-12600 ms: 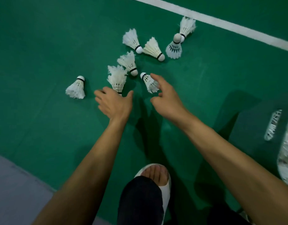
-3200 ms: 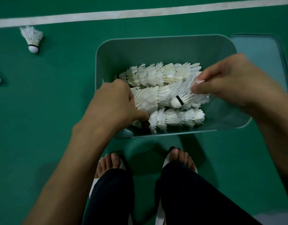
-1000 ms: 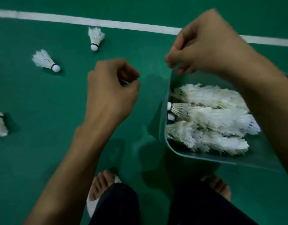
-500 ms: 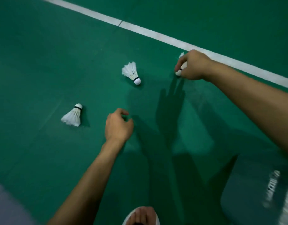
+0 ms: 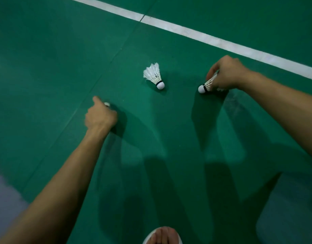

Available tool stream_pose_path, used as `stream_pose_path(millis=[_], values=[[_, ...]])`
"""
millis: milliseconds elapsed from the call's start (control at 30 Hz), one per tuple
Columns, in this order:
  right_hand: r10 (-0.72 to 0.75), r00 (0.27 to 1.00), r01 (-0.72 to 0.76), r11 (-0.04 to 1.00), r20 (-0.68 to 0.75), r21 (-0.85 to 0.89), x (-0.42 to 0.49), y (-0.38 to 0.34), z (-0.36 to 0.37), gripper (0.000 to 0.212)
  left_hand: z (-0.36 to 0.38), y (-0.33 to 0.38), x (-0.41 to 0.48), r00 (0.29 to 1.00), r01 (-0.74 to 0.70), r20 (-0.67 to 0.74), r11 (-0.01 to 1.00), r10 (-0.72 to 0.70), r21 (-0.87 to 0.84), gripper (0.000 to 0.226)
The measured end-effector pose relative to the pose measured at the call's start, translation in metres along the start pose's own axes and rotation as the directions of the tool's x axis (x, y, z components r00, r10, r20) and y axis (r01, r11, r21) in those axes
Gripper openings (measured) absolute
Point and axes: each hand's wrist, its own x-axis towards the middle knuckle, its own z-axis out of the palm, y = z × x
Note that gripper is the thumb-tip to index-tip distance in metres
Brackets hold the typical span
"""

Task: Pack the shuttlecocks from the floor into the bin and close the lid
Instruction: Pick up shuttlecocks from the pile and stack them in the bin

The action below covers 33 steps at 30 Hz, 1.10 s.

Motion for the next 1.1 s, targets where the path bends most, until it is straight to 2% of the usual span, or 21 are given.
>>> stream_pose_path(millis=[67, 133, 167, 233, 367, 500, 567, 633, 667, 767, 867, 933, 1000, 1100], values=[[-0.012, 1.0, 0.013, 0.999, 0.016, -0.042, -0.005, -0.003, 0.0, 0.029, -0.001, 0.036, -0.017, 0.959, -0.245, 0.077, 0.931, 0.274, -0.272, 0.064], [-0.028, 1.0, 0.027, 0.997, -0.002, -0.067, -0.012, -0.007, 0.0, 0.03, 0.011, 0.075, -0.033, 0.846, -0.433, 0.176, 0.841, 0.503, -0.325, 0.072], [-0.03, 0.999, 0.029, 0.997, -0.011, -0.07, -0.016, -0.01, -0.001, 0.032, 0.018, 0.092, -0.038, 0.803, -0.48, 0.227, 0.824, 0.551, -0.302, 0.074], [-0.021, 0.999, 0.02, 0.998, -0.025, -0.062, -0.026, -0.014, -0.009, 0.036, 0.027, 0.118, -0.046, 0.789, -0.49, 0.315, 0.849, 0.528, -0.199, 0.073], [0.001, 0.996, -0.004, 0.999, -0.09, -0.042, -0.06, -0.012, -0.038, 0.067, 0.027, 0.139, -0.039, 0.841, -0.464, 0.308, 0.886, 0.445, -0.013, 0.054], [0.012, 0.974, 0.022, 0.989, -0.226, 0.146, -0.122, 0.004, -0.078, 0.075, 0.015, 0.143, -0.068, 0.793, -0.505, 0.299, 0.848, 0.53, -0.163, 0.048], [0.062, 0.947, 0.031, 0.959, -0.316, 0.281, -0.163, 0.018, -0.091, 0.082, 0.008, 0.143, -0.114, 0.719, -0.576, 0.261, 0.763, 0.643, -0.293, 0.044], [0.156, 0.9, 0.019, 0.919, -0.408, 0.393, -0.206, 0.036, -0.099, 0.075, 0.0, 0.145, -0.167, 0.626, -0.635, 0.205, 0.644, 0.753, -0.428, 0.041], [0.199, 0.87, -0.008, 0.92, -0.451, 0.392, -0.226, 0.046, -0.101, 0.066, -0.007, 0.148, -0.195, 0.573, -0.646, 0.186, 0.58, 0.798, -0.496, 0.04], [0.276, 0.776, -0.168, 0.957, -0.567, 0.236, -0.295, 0.082, -0.102, 0.043, -0.033, 0.153, -0.274, 0.422, -0.642, 0.125, 0.393, 0.898, -0.658, 0.038], [0.36, 0.705, -0.19, 0.926, -0.611, 0.325, -0.373, 0.101, -0.095, 0.031, -0.056, 0.156, -0.334, 0.28, -0.653, 0.081, 0.252, 0.957, -0.714, 0.034], [0.451, 0.682, -0.206, 0.874, -0.576, 0.44, -0.416, 0.109, -0.087, 0.028, -0.061, 0.156, -0.364, 0.19, -0.665, 0.081, 0.189, 0.978, -0.722, 0.032], [0.542, 0.696, -0.302, 0.816, -0.471, 0.493, -0.447, 0.129, -0.071, 0.027, -0.057, 0.154, -0.387, 0.128, -0.662, 0.121, 0.176, 0.984, -0.729, 0.03], [0.637, 0.714, -0.452, 0.736, -0.29, 0.504, -0.468, 0.157, -0.038, 0.021, -0.043, 0.149, -0.413, 0.103, -0.668, 0.181, 0.203, 0.978, -0.716, 0.029]])
